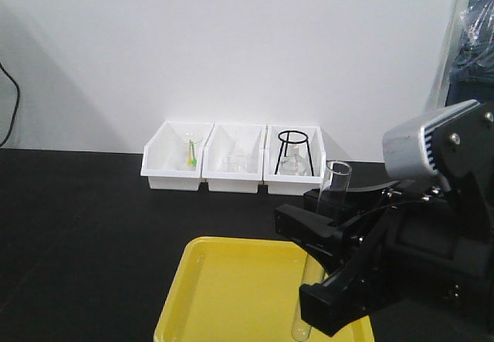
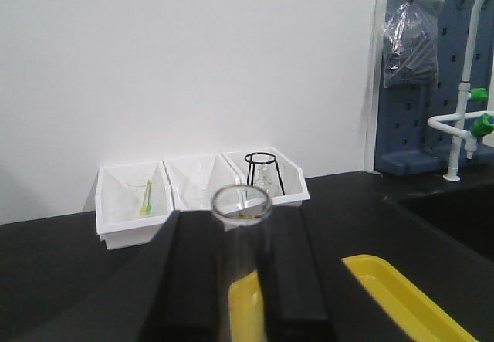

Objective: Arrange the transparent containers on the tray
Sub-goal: 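Lower both held tubes down over the yellow tray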

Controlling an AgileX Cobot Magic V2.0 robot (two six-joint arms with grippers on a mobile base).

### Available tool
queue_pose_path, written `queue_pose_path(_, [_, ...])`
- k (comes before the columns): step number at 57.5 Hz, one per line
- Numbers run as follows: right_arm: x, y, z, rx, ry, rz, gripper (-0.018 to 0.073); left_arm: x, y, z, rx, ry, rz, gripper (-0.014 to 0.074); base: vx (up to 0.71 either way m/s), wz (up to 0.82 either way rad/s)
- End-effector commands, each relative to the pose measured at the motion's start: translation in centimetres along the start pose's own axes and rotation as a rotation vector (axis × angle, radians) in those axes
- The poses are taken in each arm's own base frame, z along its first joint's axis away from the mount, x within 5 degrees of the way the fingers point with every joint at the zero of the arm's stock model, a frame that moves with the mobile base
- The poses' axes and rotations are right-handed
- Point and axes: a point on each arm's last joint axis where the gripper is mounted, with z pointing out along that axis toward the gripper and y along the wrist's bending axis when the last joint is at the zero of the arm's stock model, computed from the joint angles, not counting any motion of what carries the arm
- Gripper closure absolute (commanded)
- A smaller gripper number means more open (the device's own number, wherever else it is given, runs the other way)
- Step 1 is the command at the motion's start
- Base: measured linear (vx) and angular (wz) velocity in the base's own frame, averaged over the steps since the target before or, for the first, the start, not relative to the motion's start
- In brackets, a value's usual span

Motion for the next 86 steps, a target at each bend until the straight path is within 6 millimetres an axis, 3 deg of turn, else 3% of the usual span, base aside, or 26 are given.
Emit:
queue_pose_path(1, [-2.21,0.06,-0.94,0.001,-0.139,-0.019,0.0450,-1.81,-0.20,-0.15,0.015,-0.111,-0.008,0.0493,0.28,-0.09])
queue_pose_path(86, [-2.21,0.06,-0.94,0.001,-0.139,-0.018,0.0450,-1.81,-0.20,-0.15,0.015,-0.111,-0.008,0.0493,0.14,-0.07])
